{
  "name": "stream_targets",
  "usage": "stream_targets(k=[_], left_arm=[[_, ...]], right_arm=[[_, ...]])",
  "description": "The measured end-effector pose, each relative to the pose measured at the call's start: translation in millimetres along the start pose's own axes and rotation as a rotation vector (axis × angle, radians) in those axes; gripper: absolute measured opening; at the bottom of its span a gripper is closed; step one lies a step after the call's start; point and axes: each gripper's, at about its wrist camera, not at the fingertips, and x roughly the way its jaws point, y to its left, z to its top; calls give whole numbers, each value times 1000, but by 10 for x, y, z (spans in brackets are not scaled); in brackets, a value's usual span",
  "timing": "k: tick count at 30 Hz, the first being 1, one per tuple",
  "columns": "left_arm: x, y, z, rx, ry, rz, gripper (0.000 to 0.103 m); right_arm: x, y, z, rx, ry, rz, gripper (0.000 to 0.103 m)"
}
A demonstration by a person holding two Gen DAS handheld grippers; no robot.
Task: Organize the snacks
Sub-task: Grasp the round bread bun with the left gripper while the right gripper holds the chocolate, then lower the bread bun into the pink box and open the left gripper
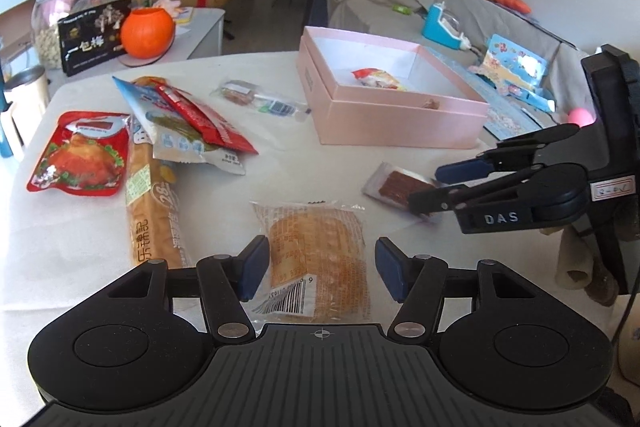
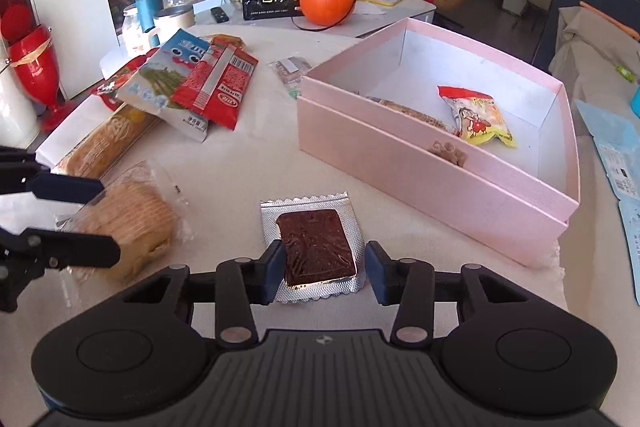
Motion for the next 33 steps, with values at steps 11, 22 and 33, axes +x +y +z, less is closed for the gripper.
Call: stream_targets(k=[11, 22, 33], left_arm=[[179, -64, -91, 58, 54, 51, 63], [-117, -79, -74, 8, -23, -12, 59], [-116, -220, 1447, -47, -326, -215, 59]], right_arm=[[2, 109, -52, -40, -17, -8, 49], [-341, 147, -29, 1, 18, 8, 5], [-372, 91, -18, 63, -5, 23, 18]])
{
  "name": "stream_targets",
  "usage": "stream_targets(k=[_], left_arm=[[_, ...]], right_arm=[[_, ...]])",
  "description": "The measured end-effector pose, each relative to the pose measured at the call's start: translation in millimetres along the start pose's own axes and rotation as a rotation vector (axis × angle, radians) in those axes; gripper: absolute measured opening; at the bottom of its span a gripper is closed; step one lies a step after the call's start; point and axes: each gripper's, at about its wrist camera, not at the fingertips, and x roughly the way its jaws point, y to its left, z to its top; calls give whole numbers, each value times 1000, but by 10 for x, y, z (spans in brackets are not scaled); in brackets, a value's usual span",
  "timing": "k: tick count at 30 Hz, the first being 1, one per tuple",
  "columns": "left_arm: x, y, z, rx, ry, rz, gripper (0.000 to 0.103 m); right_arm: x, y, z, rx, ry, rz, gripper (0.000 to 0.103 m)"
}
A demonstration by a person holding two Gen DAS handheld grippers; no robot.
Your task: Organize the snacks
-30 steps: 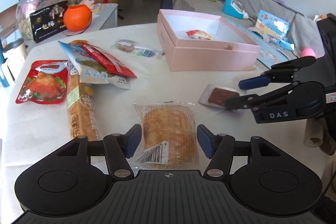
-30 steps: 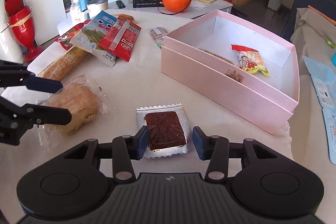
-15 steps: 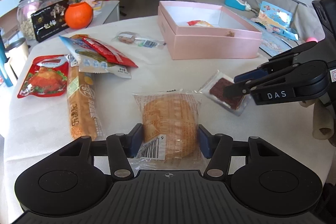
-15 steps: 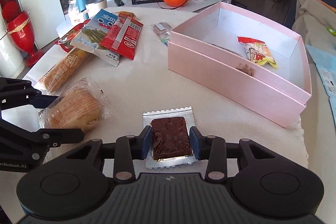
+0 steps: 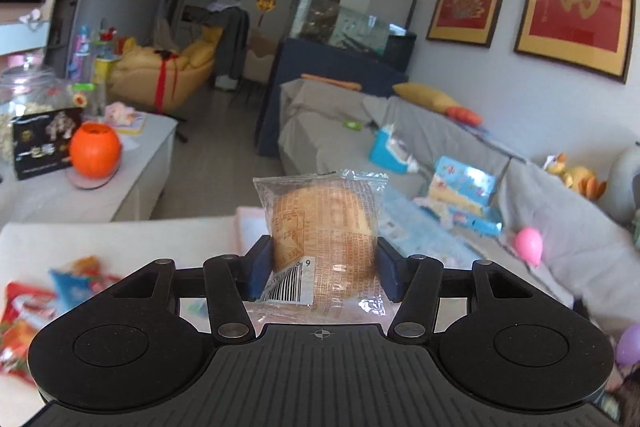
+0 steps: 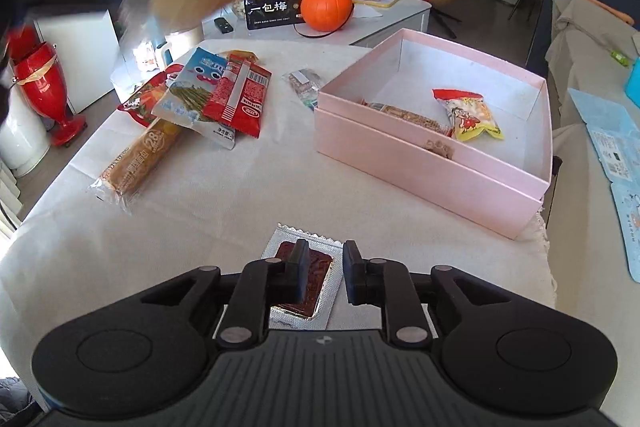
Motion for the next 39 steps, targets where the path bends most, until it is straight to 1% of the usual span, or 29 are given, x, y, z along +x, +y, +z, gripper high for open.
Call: stream_targets(k=[2, 3, 4, 5, 6, 9, 11, 14, 15, 17, 18, 19, 20, 23, 26, 27, 29, 30, 31, 33, 36, 39], left_arm=[[432, 81, 155, -31, 29, -82, 61], [686, 154, 175, -60, 63, -92, 61], [876, 210, 161, -84, 94, -53, 57], [1018, 243, 125, -81, 118, 17, 56], [1064, 262, 93, -62, 115, 45, 56], [908, 319, -40, -35, 76, 55, 56], [706, 351, -167, -33, 75, 91, 56], [388, 377, -377, -26, 90, 155, 56], [283, 394, -445, -28, 89, 164, 56], [81, 440, -571, -35, 87, 166, 56], [3, 467, -624, -44, 83, 173, 56], [-96, 516, -678, -60, 73, 188, 56], [-172, 566, -715, -79, 61, 202, 56], [-341, 678, -836, -133, 39, 229, 56], [-409, 699, -963, -126, 48, 234, 56], [-417, 696, -1002, -115, 58, 235, 56], [-417, 685, -1099, -104, 79, 239, 56], [-424, 693, -1144, -105, 88, 238, 56], [-421, 699, -1180, -109, 97, 238, 56], [-423, 716, -1236, -117, 107, 246, 56], [-431, 770, -1302, -134, 124, 260, 56], [-419, 816, -1346, -155, 134, 276, 56]], right_arm=[[51, 20, -50, 16, 0, 8, 25], [71, 26, -75, 25, 0, 16, 39], [94, 35, -108, 38, -6, 22, 50], [124, 39, -134, 47, -9, 20, 50], [160, 43, -157, 53, -8, 18, 50], [242, 32, -227, 78, 0, 42, 50], [280, 18, -250, 85, -8, 53, 50], [316, 24, -219, 83, -9, 45, 50], [318, 43, -212, 75, -9, 37, 50], [291, 113, -215, 32, -22, 11, 46], [258, 157, -221, 0, -39, -21, 19], [237, 179, -213, -26, -35, -37, 2], [209, 173, -199, -24, -34, -32, 1], [114, 121, -148, -9, -42, -12, 1], [41, 93, -104, 32, -72, 23, 2], [35, 98, -98, 46, -77, 46, 5], [86, 151, -89, 53, -74, 64, 13], [140, 192, -88, 50, -69, 66, 21], [193, 223, -94, 47, -59, 65, 26], [327, 276, -118, 45, -26, 62, 29], [344, 381, -181, -18, -57, 16, 30], [314, 445, -205, -74, -46, -4, 30]])
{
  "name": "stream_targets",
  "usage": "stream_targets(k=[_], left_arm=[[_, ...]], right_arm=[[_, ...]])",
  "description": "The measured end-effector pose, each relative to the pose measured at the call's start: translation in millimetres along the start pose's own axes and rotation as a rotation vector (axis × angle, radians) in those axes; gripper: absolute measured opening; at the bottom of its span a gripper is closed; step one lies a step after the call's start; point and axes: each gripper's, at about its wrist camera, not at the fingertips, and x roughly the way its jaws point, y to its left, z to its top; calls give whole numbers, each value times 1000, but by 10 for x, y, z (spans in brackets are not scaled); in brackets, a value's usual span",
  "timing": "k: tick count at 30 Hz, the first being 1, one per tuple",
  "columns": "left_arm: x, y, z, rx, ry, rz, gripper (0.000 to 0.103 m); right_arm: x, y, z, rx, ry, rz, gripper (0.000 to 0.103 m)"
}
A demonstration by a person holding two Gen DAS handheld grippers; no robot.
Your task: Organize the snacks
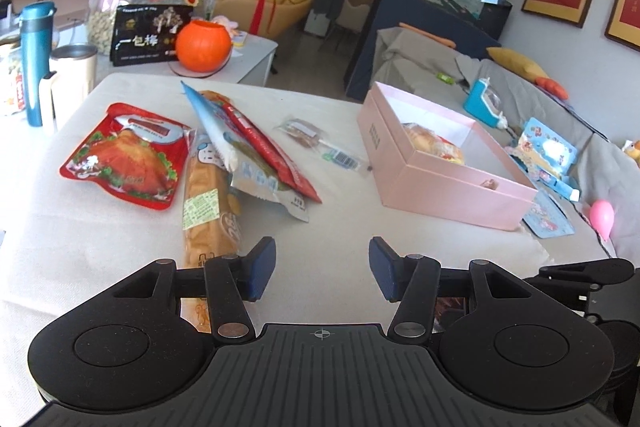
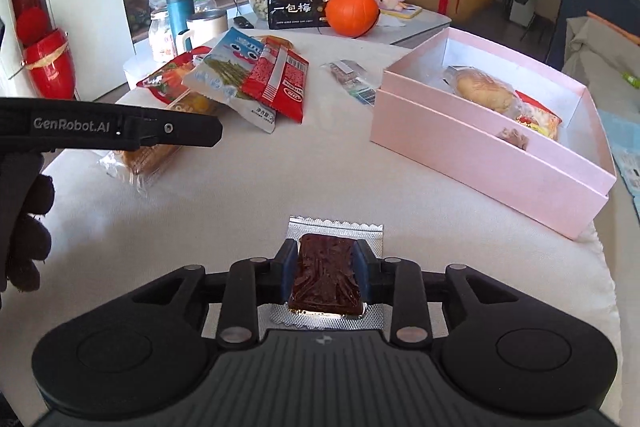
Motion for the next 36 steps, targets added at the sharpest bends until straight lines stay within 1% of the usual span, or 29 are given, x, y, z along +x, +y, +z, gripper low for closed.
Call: stream_targets(k=[1, 2, 3, 4, 5, 7, 8, 9, 10, 11, 12, 16, 20, 23, 25, 29, 36], left_arm=[[3, 8, -4, -6, 0, 5, 56], [4, 14, -9, -12, 0, 7, 56], [3, 12, -15, -17, 0, 5, 56], [-1, 11, -20, -20, 0, 1, 56], [-8, 3, -24, -20, 1, -5, 56], [-15, -21, -30, -9, 9, -13, 56], [-20, -33, -34, -6, 14, -12, 56], [-22, -33, -40, -8, 16, -10, 56], [-26, -29, -43, -12, 15, -9, 56], [-31, -25, -44, -17, 14, -7, 56], [-33, -22, -44, -22, 12, -6, 56], [-53, -7, -50, -30, 13, -4, 56], [-77, -3, -53, -35, 11, -4, 56], [-73, -43, -59, -27, 19, -9, 56], [-68, -88, -76, -10, 30, -12, 56], [-50, -168, -112, 19, 51, -28, 56], [-18, -227, -160, 38, 70, -38, 56]], right_arm=[[-23, 3, -8, -7, 6, 1, 30], [-33, 0, -19, -9, 14, 7, 33], [-43, -1, -36, -15, 17, 9, 42], [-31, -3, -55, -13, 26, -6, 55], [-12, -15, -80, -4, 29, -16, 57], [-26, -40, -139, 3, 1, -1, 56], [-48, -47, -147, 0, -2, 1, 52], [-75, -62, -141, 3, -11, 3, 46], [-101, -86, -125, 9, -11, 17, 43], [-121, -108, -104, 16, -12, 28, 30], [-135, -129, -77, 21, -4, 37, 0], [-227, -248, 4, 53, -25, 24, 1], [-330, -277, 13, 42, -64, 13, 2], [-297, -258, -1, 43, -51, 26, 10], [-233, -233, -20, 44, -37, 23, 20], [-82, -220, -75, 51, -3, -2, 27], [-98, -169, -142, 7, -35, -74, 31]])
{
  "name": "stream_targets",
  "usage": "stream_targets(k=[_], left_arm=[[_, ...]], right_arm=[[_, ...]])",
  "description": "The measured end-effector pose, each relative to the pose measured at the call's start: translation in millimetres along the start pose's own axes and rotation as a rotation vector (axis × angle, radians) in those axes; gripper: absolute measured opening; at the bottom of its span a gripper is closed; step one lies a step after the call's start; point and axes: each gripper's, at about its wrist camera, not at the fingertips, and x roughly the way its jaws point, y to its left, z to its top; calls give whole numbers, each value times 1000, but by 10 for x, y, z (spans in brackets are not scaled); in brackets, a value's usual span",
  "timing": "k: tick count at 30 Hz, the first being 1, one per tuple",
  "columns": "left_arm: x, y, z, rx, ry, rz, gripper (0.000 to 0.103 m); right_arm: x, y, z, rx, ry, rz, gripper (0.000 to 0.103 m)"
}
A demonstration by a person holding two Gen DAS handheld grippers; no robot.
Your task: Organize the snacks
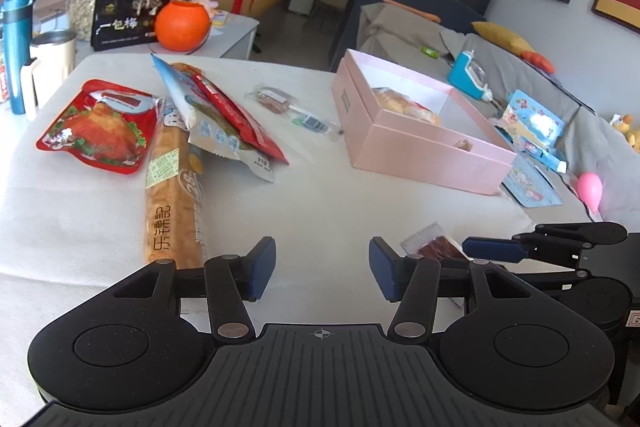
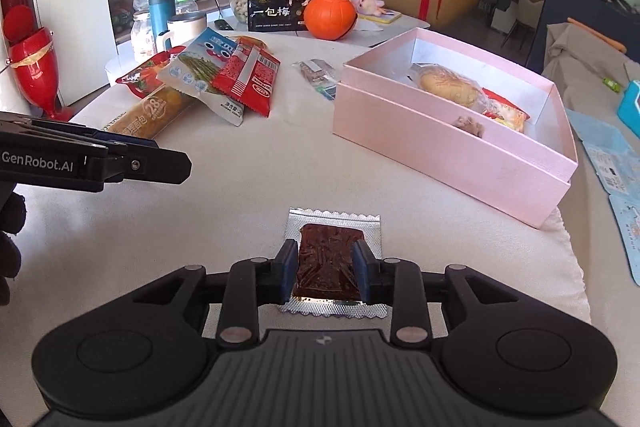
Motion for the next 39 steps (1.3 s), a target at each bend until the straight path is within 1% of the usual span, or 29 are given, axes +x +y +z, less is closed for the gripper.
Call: stream_targets(k=[2, 3, 6, 9, 10, 11, 12, 13, 17, 19, 20, 21, 24, 26, 27, 28, 30, 32, 36, 37, 39], left_arm=[[1, -4, -7, 0, 2, 1, 56], [6, -5, -9, -2, 4, 2, 56], [26, -13, -17, -4, 12, -2, 56], [37, -21, -26, -1, 20, -5, 56], [37, -23, -28, 0, 21, -5, 56], [35, -23, -29, 2, 21, -5, 56], [36, -22, -28, 2, 21, -4, 56], [38, -20, -27, 2, 21, -2, 56], [57, -10, -37, -4, 24, -2, 56], [66, -13, -44, 0, 31, -3, 56], [69, -14, -44, 2, 33, -2, 56], [70, -16, -42, 3, 33, -1, 56], [85, -17, -34, -4, 33, 1, 56], [82, -26, -18, -1, 31, 5, 56], [70, -22, -1, 1, 26, 9, 56], [51, -10, 24, 3, 17, 16, 56], [6, 36, 87, 3, -4, 34, 56], [-46, 113, 168, -5, -29, 64, 56], [-166, 303, 259, -23, -67, 115, 56], [-201, 357, 269, -28, -73, 127, 56], [-270, 490, 275, -46, -83, 147, 56]], right_arm=[[-51, -15, -3, -4, -29, -11, 33], [-61, -29, 3, -2, -30, -6, 37], [-31, -90, 12, 21, -16, 5, 41], [62, -158, -4, 58, 21, 33, 45], [76, -185, -19, 76, 14, 44, 46], [76, -197, -26, 82, 13, 49, 46], [67, -185, -22, 69, 17, 51, 43], [43, -158, -19, 46, 17, 55, 37], [-89, -70, 11, -14, -7, 64, 37], [-156, -91, 64, -6, -26, 62, 37], [-211, -126, 121, 3, -46, 59, 37], [-297, -184, 221, 11, -87, 41, 37], [-505, -431, 643, 34, -223, -60, 37], [-498, -687, 976, 97, -258, -86, 39], [-434, -819, 1137, 121, -246, -84, 50], [-343, -929, 1272, 145, -222, -90, 64], [-173, -1049, 1434, 185, -200, -113, 65], [24, -988, 1547, 169, -164, -82, 65], [474, -517, 1781, 90, -91, 57, 64], [609, -379, 1855, 71, -69, 76, 64], [925, -138, 2020, 44, -23, 85, 63]])
